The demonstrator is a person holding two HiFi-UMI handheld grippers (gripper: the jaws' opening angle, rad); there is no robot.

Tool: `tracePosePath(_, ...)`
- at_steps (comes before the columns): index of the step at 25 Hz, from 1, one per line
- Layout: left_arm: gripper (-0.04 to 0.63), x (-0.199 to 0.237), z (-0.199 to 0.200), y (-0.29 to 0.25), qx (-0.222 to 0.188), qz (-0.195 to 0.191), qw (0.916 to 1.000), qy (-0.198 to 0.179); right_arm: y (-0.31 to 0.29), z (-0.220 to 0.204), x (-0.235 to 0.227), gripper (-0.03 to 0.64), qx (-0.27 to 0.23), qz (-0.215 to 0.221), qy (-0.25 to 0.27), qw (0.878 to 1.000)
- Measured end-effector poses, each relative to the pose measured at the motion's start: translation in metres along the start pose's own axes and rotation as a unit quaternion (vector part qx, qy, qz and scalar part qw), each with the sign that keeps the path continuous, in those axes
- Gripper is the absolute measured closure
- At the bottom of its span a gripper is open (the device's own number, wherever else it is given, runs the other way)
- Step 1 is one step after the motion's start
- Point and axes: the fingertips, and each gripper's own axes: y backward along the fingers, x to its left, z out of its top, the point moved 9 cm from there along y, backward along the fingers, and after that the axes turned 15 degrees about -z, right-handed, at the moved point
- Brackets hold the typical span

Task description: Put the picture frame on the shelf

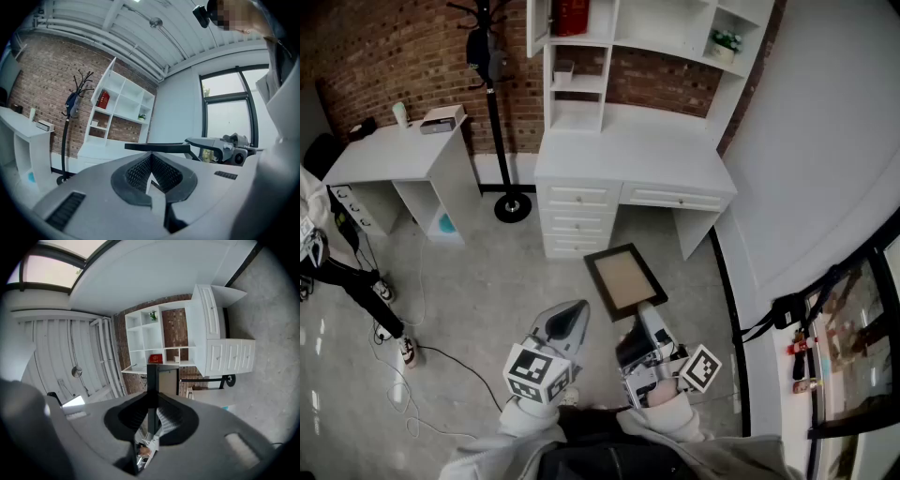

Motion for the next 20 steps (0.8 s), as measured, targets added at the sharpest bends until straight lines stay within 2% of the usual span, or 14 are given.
tracePosePath(12, 0.592, -0.045, -0.030, -0.002, 0.008, 0.015, 0.9999, 0.001, 0.038, 0.011, -0.019, 0.560, 0.020, 0.010, -0.002, 1.000)
tracePosePath(20, 0.592, -0.033, -0.020, -0.027, 0.002, 0.021, 0.9997, -0.010, 0.018, 0.041, -0.013, 0.560, 0.014, 0.026, 0.003, 1.000)
